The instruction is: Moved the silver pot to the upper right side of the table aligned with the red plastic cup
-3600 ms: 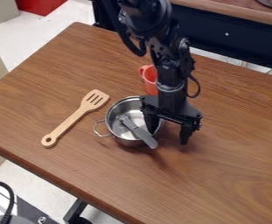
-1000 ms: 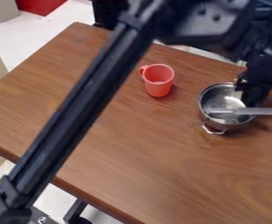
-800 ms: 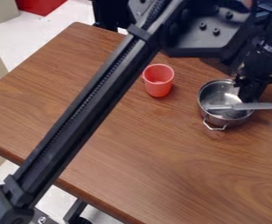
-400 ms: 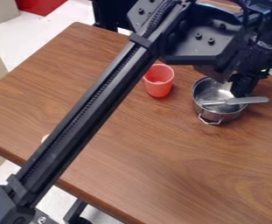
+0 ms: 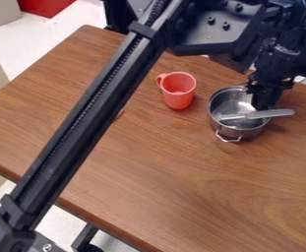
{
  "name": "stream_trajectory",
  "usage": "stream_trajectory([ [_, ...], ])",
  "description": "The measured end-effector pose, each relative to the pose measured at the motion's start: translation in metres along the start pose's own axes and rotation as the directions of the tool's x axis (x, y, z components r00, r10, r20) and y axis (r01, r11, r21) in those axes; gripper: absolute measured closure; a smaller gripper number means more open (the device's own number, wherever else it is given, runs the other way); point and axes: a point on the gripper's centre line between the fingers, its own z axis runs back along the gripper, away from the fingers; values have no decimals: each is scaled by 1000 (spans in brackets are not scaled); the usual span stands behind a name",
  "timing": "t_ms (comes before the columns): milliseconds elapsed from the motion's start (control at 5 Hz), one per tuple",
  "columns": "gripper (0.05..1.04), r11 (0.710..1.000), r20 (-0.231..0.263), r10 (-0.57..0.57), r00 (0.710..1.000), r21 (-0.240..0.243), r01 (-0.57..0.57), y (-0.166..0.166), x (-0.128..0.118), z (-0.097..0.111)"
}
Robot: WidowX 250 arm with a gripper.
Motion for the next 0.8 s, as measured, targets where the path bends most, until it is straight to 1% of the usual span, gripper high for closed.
stream_trajectory([
  [200, 643, 999, -28, -38, 999, -24, 37, 7, 1, 1],
  [400, 351, 999, -30, -32, 999, -21, 31, 17, -1, 0],
  [600, 110, 999, -61, -43, 997, -18, 42, 24, -3, 0],
  [800, 89, 997, -97, -68, 993, -30, 66, 32, -5, 7],
])
